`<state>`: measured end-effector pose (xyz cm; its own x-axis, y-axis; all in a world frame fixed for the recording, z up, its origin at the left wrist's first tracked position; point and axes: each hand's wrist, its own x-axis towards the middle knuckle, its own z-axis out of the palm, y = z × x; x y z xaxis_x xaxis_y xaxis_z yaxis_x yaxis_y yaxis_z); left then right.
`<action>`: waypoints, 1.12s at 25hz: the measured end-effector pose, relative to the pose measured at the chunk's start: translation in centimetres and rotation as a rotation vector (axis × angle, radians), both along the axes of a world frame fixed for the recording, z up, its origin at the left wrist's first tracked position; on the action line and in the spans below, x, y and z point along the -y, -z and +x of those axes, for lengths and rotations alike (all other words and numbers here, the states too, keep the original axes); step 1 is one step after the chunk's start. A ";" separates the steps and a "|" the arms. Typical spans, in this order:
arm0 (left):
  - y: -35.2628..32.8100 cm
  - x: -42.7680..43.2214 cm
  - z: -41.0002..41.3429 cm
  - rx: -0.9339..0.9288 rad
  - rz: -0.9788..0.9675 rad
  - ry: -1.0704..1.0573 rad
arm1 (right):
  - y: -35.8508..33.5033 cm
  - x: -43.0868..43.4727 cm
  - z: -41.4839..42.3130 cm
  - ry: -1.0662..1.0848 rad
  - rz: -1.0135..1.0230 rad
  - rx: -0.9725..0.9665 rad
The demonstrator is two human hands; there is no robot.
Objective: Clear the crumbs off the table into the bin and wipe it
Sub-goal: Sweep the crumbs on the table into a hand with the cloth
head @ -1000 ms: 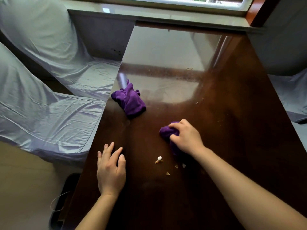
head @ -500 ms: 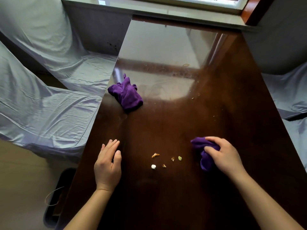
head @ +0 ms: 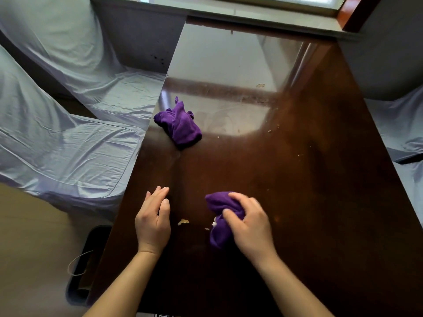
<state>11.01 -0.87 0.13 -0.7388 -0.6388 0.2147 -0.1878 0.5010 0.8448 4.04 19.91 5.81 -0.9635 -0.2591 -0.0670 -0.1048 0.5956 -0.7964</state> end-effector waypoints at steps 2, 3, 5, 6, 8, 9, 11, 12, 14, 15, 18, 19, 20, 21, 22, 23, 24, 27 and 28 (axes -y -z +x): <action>0.0 0.0 0.0 0.006 0.008 0.004 | -0.4 -2.7 -2.3 0.105 -0.018 -0.024; -0.1 0.0 0.0 0.010 0.010 0.004 | -0.4 -4.3 -3.8 0.162 0.011 -0.015; -0.2 -0.1 0.0 0.009 0.014 0.006 | -0.4 -7.1 -6.8 0.266 0.137 0.004; -0.2 -0.1 0.0 0.007 0.015 0.007 | -0.2 -7.9 -7.8 0.301 0.209 0.018; -0.3 -0.1 0.0 0.005 0.014 0.009 | 0.4 -8.1 -8.6 0.326 0.340 0.039; -0.3 0.0 0.0 0.004 0.012 0.009 | 0.6 -7.5 -8.2 0.315 0.385 0.030; -0.3 -0.1 0.0 0.007 0.006 0.007 | 1.0 -5.5 -6.5 0.232 0.418 -0.009; -0.4 -0.1 -0.1 0.011 0.004 0.004 | 1.1 -4.1 -5.4 0.140 0.401 -0.008; -0.6 -0.1 0.0 0.012 0.007 -0.001 | 1.0 -1.4 -3.3 -0.084 0.271 0.065; -0.7 -0.2 0.0 0.005 0.012 -0.001 | 0.6 -0.4 -2.6 -0.160 0.170 0.126; -1.0 -0.1 0.1 -0.004 0.038 0.003 | -1.0 0.1 -2.8 -0.109 -0.120 0.204; -1.1 0.0 0.2 -0.005 0.052 0.001 | -1.4 -0.7 -3.1 -0.038 -0.197 0.217; -1.1 0.0 0.2 -0.011 0.067 -0.001 | -1.8 -1.8 -3.4 0.043 -0.264 0.240; -1.2 0.0 0.3 -0.018 0.080 -0.003 | -2.0 -3.2 -3.7 0.132 -0.326 0.277; -1.2 0.1 0.4 -0.023 0.088 -0.003 | -2.1 -4.9 -3.7 0.211 -0.394 0.338; -1.2 0.1 0.5 -0.026 0.091 0.000 | -2.1 -6.5 -3.5 0.257 -0.469 0.432; -1.1 0.2 0.6 -0.025 0.089 0.005 | -2.0 -8.0 -3.1 0.259 -0.546 0.543; -1.0 0.2 0.5 -0.011 0.088 0.009 | -1.9 -10.5 -2.0 0.231 -0.670 0.700; -1.0 0.2 0.5 -0.003 0.088 0.007 | -1.6 -10.6 -2.0 0.263 -0.613 0.646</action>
